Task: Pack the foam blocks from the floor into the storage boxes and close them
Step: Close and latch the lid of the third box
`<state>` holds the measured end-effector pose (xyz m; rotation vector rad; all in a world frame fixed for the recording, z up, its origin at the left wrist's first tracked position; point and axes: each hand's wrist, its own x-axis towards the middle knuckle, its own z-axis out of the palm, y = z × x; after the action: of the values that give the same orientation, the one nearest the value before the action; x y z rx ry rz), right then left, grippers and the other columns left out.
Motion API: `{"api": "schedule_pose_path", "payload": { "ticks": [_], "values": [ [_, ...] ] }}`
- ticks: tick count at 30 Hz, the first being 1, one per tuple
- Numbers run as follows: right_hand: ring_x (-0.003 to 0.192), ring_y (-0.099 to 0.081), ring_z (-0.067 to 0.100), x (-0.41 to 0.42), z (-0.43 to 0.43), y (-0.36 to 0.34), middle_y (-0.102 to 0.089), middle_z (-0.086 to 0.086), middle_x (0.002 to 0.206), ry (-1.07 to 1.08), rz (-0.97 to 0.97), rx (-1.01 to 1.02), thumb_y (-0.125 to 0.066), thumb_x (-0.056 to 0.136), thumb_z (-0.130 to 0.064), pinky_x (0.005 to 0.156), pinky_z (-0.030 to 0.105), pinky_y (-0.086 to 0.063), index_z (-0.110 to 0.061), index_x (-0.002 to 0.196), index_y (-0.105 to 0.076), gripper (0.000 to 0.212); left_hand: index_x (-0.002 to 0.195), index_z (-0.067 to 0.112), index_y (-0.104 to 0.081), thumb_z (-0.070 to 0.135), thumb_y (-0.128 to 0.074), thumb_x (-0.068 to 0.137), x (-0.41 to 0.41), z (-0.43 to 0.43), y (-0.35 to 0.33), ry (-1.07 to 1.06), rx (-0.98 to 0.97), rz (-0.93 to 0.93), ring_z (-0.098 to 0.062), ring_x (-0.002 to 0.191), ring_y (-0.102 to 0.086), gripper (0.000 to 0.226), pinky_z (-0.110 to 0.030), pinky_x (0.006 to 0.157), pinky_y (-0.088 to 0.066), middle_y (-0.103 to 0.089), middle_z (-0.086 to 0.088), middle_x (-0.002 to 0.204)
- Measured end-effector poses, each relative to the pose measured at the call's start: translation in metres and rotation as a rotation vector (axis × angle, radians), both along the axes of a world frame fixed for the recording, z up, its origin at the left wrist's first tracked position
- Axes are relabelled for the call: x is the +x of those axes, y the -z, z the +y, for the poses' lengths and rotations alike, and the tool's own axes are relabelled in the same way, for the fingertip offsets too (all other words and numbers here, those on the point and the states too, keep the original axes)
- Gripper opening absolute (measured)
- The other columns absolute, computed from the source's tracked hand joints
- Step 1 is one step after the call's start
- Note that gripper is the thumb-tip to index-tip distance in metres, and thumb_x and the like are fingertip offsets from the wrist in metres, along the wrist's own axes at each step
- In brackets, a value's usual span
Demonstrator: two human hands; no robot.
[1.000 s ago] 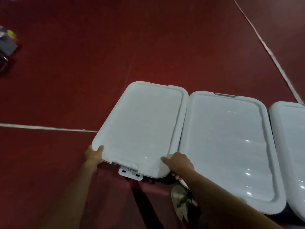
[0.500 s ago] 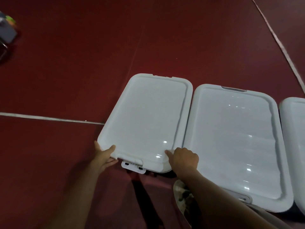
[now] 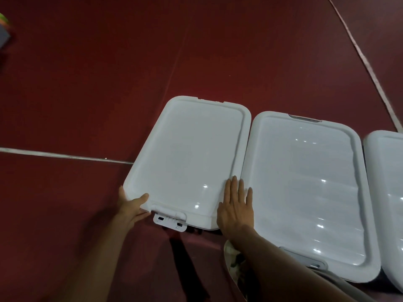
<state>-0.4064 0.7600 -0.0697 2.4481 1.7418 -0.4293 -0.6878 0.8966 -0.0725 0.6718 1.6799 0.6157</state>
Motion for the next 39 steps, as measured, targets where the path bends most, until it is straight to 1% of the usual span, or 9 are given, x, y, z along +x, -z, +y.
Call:
{"api": "schedule_pose_path", "payload": {
  "ticks": [2, 6, 12, 17, 22, 29, 31, 34, 39],
  "values": [
    [0.152, 0.015, 0.036, 0.000, 0.001, 0.005, 0.023, 0.018, 0.163, 0.001, 0.035, 0.026, 0.007, 0.092, -0.042, 0.122, 0.057, 0.002, -0.003, 0.153, 0.019, 0.074, 0.147, 0.035, -0.028, 0.007, -0.078, 0.084, 0.000, 0.001, 0.000, 0.000, -0.008, 0.010, -0.040, 0.098, -0.069, 0.085, -0.049, 0.068, -0.062, -0.054, -0.004, 0.136],
    [0.151, 0.016, 0.041, -0.002, 0.003, 0.013, 0.021, 0.023, 0.162, -0.022, 0.020, 0.012, -0.011, 0.095, -0.065, 0.120, 0.062, 0.005, -0.001, 0.155, 0.012, 0.091, 0.139, 0.031, -0.036, 0.005, -0.077, 0.085, 0.002, 0.003, -0.001, 0.015, 0.012, 0.015, -0.038, 0.100, -0.068, 0.072, -0.050, 0.070, -0.061, -0.057, -0.005, 0.131],
    [0.149, 0.017, 0.048, 0.001, 0.013, 0.011, 0.021, 0.030, 0.159, -0.039, 0.011, -0.013, -0.012, 0.090, -0.077, 0.116, 0.068, 0.006, 0.002, 0.157, 0.001, 0.104, 0.137, 0.028, -0.038, 0.005, -0.077, 0.085, 0.009, -0.003, -0.001, -0.016, 0.066, 0.046, -0.033, 0.105, -0.065, 0.069, -0.049, 0.068, -0.061, -0.056, -0.005, 0.131],
    [0.148, 0.020, 0.048, 0.002, 0.025, 0.013, 0.026, 0.029, 0.158, -0.010, 0.033, -0.007, -0.006, 0.083, -0.087, 0.112, 0.071, 0.009, 0.000, 0.156, 0.011, 0.115, 0.140, 0.028, -0.036, 0.001, -0.078, 0.083, 0.002, 0.011, -0.012, 0.047, -0.002, 0.031, -0.034, 0.105, -0.066, 0.076, -0.048, 0.069, -0.062, -0.055, -0.005, 0.127],
    [0.148, 0.020, 0.047, 0.009, 0.028, 0.016, 0.029, 0.029, 0.157, -0.046, 0.011, -0.022, 0.000, 0.080, -0.089, 0.112, 0.071, 0.009, -0.003, 0.153, 0.020, 0.115, 0.127, 0.002, -0.055, 0.000, -0.075, 0.085, -0.002, 0.008, -0.013, 0.018, -0.049, -0.036, -0.032, 0.106, -0.067, 0.046, -0.037, 0.062, -0.061, -0.065, -0.017, 0.123],
    [0.143, 0.031, 0.050, 0.014, 0.042, 0.016, 0.038, 0.030, 0.152, -0.143, 0.000, -0.051, -0.003, 0.078, -0.092, 0.119, 0.061, 0.010, -0.002, 0.153, 0.023, 0.120, 0.122, 0.000, -0.061, 0.010, -0.072, 0.091, -0.008, -0.012, -0.006, -0.009, -0.104, -0.038, -0.032, 0.097, -0.070, 0.035, -0.036, 0.065, -0.060, -0.069, -0.021, 0.118],
    [0.141, 0.033, 0.052, 0.015, 0.045, 0.015, 0.039, 0.030, 0.151, -0.144, 0.005, -0.088, -0.003, 0.072, -0.097, 0.118, 0.062, 0.012, -0.001, 0.151, 0.025, 0.128, 0.125, 0.003, -0.060, 0.018, -0.073, 0.091, -0.005, -0.017, -0.007, -0.007, -0.093, 0.009, -0.033, 0.099, -0.070, 0.039, -0.040, 0.072, -0.060, -0.069, -0.019, 0.118],
    [0.140, 0.031, 0.055, 0.015, 0.048, 0.013, 0.043, 0.031, 0.148, -0.130, 0.016, -0.145, -0.009, 0.069, -0.099, 0.117, 0.063, 0.011, -0.001, 0.150, 0.027, 0.132, 0.125, 0.013, -0.059, 0.055, -0.072, 0.085, 0.000, -0.031, -0.007, 0.028, -0.176, 0.168, -0.031, 0.097, -0.071, 0.060, -0.047, 0.080, -0.057, -0.071, -0.011, 0.113],
    [0.143, 0.021, 0.057, 0.009, 0.049, 0.005, 0.043, 0.031, 0.148, -0.098, -0.025, -0.184, -0.011, 0.071, -0.098, 0.118, 0.062, 0.008, -0.001, 0.150, 0.028, 0.131, 0.120, 0.016, -0.058, 0.093, -0.041, 0.072, 0.030, -0.055, -0.008, -0.027, -0.399, -0.097, -0.034, 0.105, -0.066, 0.092, -0.054, 0.089, -0.054, -0.069, -0.018, 0.111]
  ]
}}
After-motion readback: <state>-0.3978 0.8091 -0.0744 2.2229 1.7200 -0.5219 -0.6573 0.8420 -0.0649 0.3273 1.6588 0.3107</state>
